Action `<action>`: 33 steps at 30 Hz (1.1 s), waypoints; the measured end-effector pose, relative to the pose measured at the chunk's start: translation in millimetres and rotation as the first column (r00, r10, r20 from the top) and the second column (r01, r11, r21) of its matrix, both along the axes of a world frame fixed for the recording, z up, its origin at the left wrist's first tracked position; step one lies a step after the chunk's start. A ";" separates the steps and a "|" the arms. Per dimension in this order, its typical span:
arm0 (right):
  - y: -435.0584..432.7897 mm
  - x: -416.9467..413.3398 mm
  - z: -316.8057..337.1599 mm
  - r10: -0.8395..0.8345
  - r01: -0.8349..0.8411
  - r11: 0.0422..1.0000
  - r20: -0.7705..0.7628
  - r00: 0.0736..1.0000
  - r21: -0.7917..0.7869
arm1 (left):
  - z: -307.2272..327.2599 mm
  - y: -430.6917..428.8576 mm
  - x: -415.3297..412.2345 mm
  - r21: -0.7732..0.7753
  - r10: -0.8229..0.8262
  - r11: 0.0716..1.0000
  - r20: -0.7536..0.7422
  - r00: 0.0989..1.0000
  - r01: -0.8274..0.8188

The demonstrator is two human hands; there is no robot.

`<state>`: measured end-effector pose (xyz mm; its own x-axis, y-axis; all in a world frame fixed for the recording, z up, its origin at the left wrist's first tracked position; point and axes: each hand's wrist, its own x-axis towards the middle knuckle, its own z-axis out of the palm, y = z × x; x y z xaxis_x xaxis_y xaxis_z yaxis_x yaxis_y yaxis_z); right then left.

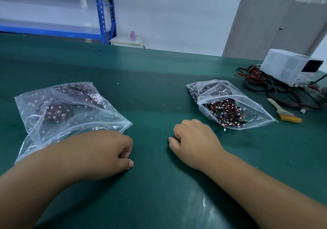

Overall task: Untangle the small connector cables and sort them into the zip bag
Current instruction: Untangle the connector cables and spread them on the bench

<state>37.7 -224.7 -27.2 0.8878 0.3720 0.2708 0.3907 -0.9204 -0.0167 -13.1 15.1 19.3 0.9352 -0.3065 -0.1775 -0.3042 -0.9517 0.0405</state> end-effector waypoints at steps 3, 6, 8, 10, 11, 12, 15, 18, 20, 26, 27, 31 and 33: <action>-7.5 -1.3 0.4 -0.007 0.008 0.998 -0.015 1.000 0.060 | -1.2 -1.2 0.5 0.000 0.000 1.000 0.020 1.000 0.000; -12.7 3.2 2.0 -0.043 0.044 0.998 -0.028 0.999 0.054 | -1.8 -0.9 0.6 -0.006 0.000 1.000 0.025 1.000 0.000; -15.5 5.5 2.7 -0.067 0.068 0.997 -0.027 0.997 0.033 | -2.2 -0.5 0.3 -0.008 0.000 1.000 0.021 1.000 0.001; -17.1 5.9 3.2 -0.064 0.064 0.998 -0.033 0.997 -0.002 | -3.0 -0.4 0.7 -0.015 -0.001 1.000 0.019 1.000 0.001; -17.4 5.8 3.1 -0.052 0.051 0.999 -0.036 0.998 -0.017 | -3.2 -0.5 1.0 -0.017 -0.001 1.000 0.022 1.000 0.001; -18.0 5.4 3.4 -0.038 0.036 0.999 -0.037 0.999 -0.035 | -3.4 -1.0 1.5 -0.016 -0.002 1.000 0.027 1.000 0.002; -20.0 1.0 4.1 -0.002 0.000 0.999 -0.037 0.999 -0.033 | -4.4 -2.0 2.0 -0.012 -0.002 1.000 0.041 0.999 0.002; -24.5 -7.8 5.5 0.020 -0.020 1.000 -0.020 1.000 0.000 | -6.0 -4.1 0.3 -0.011 -0.021 1.000 0.078 0.997 0.022; -30.0 -11.9 11.2 0.035 -0.035 0.999 0.008 0.999 -0.016 | -7.7 -5.0 -0.4 -0.021 -0.038 0.999 0.101 0.994 0.041; -59.2 0.7 62.6 0.031 -0.060 0.996 0.401 0.916 0.059 | -14.4 -7.4 0.1 -0.089 -0.093 0.990 0.157 0.983 0.108; -64.6 7.0 68.0 0.021 -0.065 0.995 0.448 0.894 0.082 | -15.5 -7.7 0.2 -0.102 -0.104 0.987 0.172 0.980 0.122; -87.9 31.3 62.8 -0.059 0.069 0.998 0.409 0.911 -0.009 | -17.8 -7.4 1.4 -0.128 -0.117 0.981 0.198 0.973 0.144; -96.7 35.3 53.0 -0.079 0.100 0.995 0.441 0.894 -0.024 | -17.0 -6.3 1.9 -0.134 -0.106 0.982 0.198 0.975 0.134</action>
<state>72.9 -321.4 25.8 0.7128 0.3180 0.6251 0.2651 -0.9474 0.1796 -11.2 8.8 2.3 0.9023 -0.4276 0.0538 -0.4310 -0.8960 0.1070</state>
